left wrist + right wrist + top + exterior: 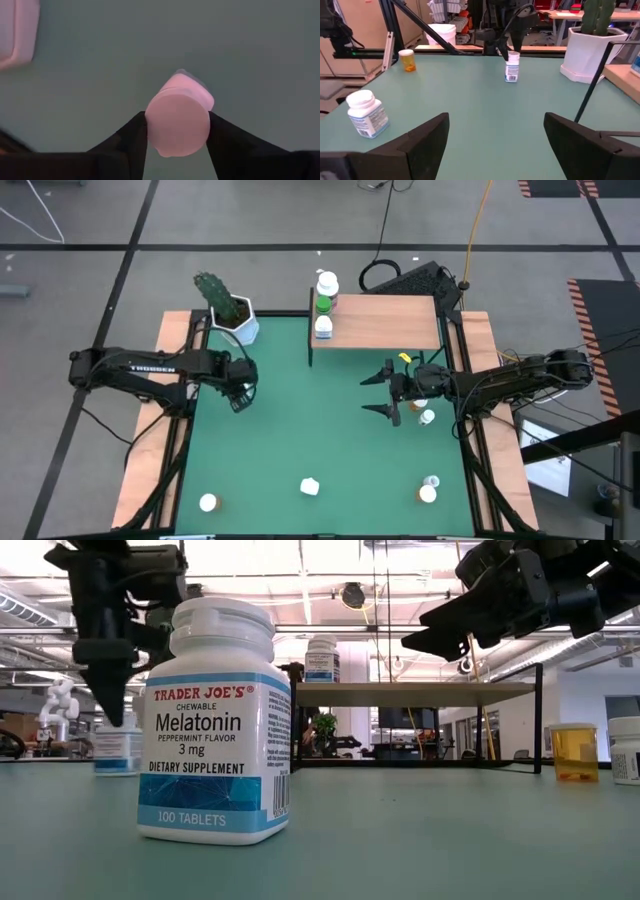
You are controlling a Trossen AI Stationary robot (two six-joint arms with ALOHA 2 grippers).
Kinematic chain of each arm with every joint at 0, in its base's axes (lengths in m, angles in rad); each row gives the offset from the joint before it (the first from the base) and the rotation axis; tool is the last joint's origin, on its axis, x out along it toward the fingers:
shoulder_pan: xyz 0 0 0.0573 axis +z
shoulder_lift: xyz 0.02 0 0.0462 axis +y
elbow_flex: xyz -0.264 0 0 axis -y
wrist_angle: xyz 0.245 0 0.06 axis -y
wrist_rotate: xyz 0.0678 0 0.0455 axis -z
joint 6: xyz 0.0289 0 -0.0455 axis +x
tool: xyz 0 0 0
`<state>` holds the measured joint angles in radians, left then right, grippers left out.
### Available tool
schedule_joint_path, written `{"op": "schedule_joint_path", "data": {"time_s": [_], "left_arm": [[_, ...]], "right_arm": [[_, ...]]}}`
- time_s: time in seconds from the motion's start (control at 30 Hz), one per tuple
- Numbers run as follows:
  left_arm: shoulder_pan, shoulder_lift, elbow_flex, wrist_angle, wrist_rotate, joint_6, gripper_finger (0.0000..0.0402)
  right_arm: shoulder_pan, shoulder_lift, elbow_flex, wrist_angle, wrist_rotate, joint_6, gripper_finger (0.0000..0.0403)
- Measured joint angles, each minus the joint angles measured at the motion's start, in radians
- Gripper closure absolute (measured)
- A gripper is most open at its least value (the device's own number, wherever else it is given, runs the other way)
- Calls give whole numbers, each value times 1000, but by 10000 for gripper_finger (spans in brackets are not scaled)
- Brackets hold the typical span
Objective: Pick and place medicine bottles onto shelf by color
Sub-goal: Put the top blue pill bottle on the shelf
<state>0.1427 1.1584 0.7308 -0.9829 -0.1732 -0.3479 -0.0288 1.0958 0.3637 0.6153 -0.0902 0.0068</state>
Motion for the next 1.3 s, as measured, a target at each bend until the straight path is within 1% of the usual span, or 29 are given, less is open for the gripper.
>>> {"op": "schedule_joint_path", "data": {"time_s": [0.07,0.2,0.27,0.37,0.5,0.67,0.77,0.93,1.03,1.13,1.3], "left_arm": [[-7,0,-1,65,11,39,232],[-28,5,-1,222,51,113,211],[-45,12,-1,314,70,150,212],[-69,39,-1,459,87,199,225],[-95,100,-1,657,103,246,231],[-121,194,9,876,130,296,215],[-129,257,41,949,132,317,214],[-149,372,82,1073,136,340,227],[-159,435,123,1096,140,356,225],[-167,485,170,1096,139,381,215],[-173,538,229,1087,139,418,215]], "right_arm": [[0,0,0,-6,-18,8,85],[5,0,0,-5,-17,16,85],[4,1,0,0,-16,33,85],[4,20,0,16,-16,52,85],[5,88,1,87,-9,77,85],[4,201,1,191,45,107,85],[4,260,0,226,65,110,85],[4,342,19,272,67,128,85],[4,386,41,272,72,138,85],[5,431,56,270,112,144,85],[4,481,64,265,119,172,85]]}}
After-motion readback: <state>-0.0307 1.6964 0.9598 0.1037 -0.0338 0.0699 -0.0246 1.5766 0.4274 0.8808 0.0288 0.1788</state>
